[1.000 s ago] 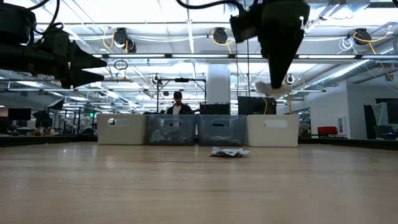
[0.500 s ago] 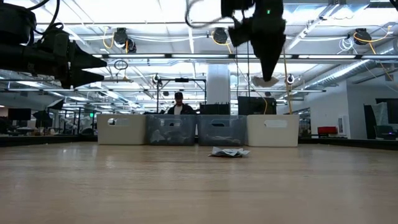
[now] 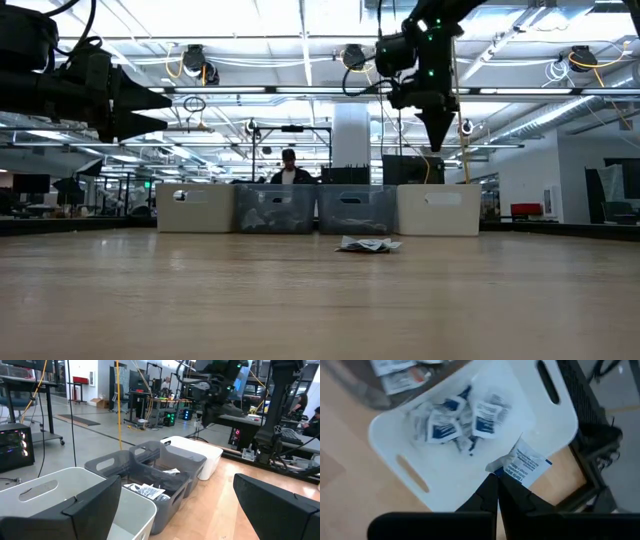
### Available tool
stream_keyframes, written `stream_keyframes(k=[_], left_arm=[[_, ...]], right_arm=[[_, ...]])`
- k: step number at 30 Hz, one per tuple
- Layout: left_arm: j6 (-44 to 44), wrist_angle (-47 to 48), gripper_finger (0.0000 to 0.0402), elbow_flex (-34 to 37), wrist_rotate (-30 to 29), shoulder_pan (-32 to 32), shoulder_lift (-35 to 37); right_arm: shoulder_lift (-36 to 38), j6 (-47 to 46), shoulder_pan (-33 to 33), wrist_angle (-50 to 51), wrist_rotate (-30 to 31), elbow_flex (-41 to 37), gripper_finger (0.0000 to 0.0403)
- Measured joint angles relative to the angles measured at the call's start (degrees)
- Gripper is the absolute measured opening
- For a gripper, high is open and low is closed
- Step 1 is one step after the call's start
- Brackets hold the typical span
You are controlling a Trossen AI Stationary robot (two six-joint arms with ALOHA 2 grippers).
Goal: Pick & Place First Aid Supplies
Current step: Put the alcohol pad into the white bin
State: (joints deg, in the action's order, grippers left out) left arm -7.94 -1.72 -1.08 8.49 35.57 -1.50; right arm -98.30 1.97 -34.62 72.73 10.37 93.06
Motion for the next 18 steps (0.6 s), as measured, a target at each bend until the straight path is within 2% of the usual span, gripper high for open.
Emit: stream_keyframes(k=[4, 10, 14, 18], left_arm=[[0.0, 0.0, 0.0392, 0.0, 0.0, 0.0, 0.0], [0.0, 0.0, 0.0392, 0.0, 0.0, 0.0, 0.0], [0.0, 0.0, 0.0392, 0.0, 0.0, 0.0, 0.0], [0.0, 0.0, 0.0392, 0.0, 0.0, 0.0, 0.0]], right_arm=[[-1.9, -4.9, -1.8, -2.5, 0.1, -0.2, 0.0000], [-5.3, -13.6, -1.5, -15.7, 0.1, -3.0, 0.0007], [-6.8, -15.5, -0.9, -23.1, 1.9, -7.0, 0.0017], [-6.8, -16.2, -0.9, -25.1, 3.0, -11.7, 0.0039]])
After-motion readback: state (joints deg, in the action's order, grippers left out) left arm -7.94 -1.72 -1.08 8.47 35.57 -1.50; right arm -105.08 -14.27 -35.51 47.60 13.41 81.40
